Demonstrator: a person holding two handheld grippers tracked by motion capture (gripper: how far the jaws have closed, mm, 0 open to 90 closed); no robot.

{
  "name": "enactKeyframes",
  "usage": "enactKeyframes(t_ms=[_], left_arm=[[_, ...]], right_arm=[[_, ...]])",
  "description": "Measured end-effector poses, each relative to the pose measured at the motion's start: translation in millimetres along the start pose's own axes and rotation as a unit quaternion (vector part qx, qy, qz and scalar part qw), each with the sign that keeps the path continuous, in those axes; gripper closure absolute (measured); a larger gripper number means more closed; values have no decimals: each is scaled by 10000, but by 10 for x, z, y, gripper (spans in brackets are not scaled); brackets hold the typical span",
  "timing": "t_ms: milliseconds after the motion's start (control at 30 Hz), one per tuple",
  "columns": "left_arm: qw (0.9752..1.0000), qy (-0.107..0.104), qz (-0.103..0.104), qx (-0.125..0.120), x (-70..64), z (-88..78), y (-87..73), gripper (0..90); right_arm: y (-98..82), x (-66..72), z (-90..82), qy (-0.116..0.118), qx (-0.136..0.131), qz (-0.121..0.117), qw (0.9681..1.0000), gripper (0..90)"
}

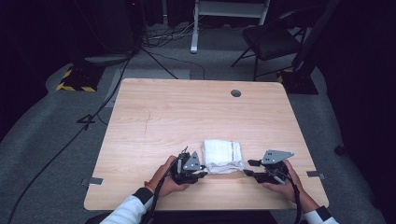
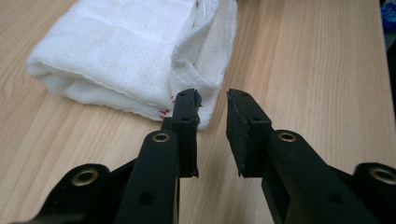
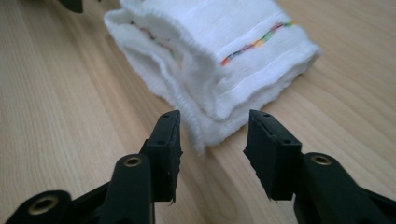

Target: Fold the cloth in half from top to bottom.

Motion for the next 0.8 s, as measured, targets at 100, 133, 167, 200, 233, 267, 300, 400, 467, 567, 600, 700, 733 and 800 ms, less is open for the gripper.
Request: enactKeyframes(t_ms=[100, 133, 167, 200, 233, 267, 300, 400, 467, 567, 600, 700, 733, 800], left_arm=[[9997, 136, -105, -155, 60, -67, 39, 659], [9995, 173, -167, -200, 96, -75, 56, 642], [9993, 207, -224, -227, 131, -71, 74, 611], [9991, 277, -264, -200, 174, -61, 91, 574], [9989, 318, -272, -200, 199, -49, 105, 536], [9987, 382, -274, -173, 243, -32, 128, 518], [9985, 427, -301, -160, 271, -22, 142, 494], [9977, 492, -411, -240, 380, 25, 221, 419], [9975, 471, -475, -234, 434, 63, 257, 386], [9975, 401, -554, -166, 475, 133, 273, 347], [9976, 348, -585, -156, 473, 165, 273, 337], [9983, 208, -540, 57, 429, 245, 217, 302], [9985, 209, -498, 127, 417, 258, 199, 292], [9984, 227, -453, 248, 382, 283, 157, 281]], right_arm=[[79, -79, -10, -170, -110, 127, 9997, 491], [103, -97, -6, -197, -131, 158, 9996, 485], [125, -119, 1, -237, -146, 150, 9995, 478], [150, -142, 12, -294, -162, 142, 9993, 466], [185, -176, 23, -380, -191, 156, 9990, 457], [206, -192, 25, -401, -207, 182, 9988, 450], [245, -219, 34, -432, -243, 176, 9986, 443], [357, -301, 64, -565, -348, 243, 9975, 421], [405, -322, 109, -578, -331, 224, 9975, 417], [457, -295, 225, -488, -249, 110, 9984, 416], [460, -278, 269, -454, -192, 71, 9988, 414], [427, -191, 359, -310, 3, -80, 9995, 400], [395, -154, 376, -260, 87, -150, 9995, 397], [328, -100, 384, -160, 215, -268, 9993, 396]])
Point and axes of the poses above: each handheld gripper's, and its own axes: z roughly forward along the jaws, y roughly out of its top, x roughly to its left, the point moved 10 cm from there along z, roughly forward along the jaws, and after that the axes turned 13 degrees about -y, right-handed, at the moved point
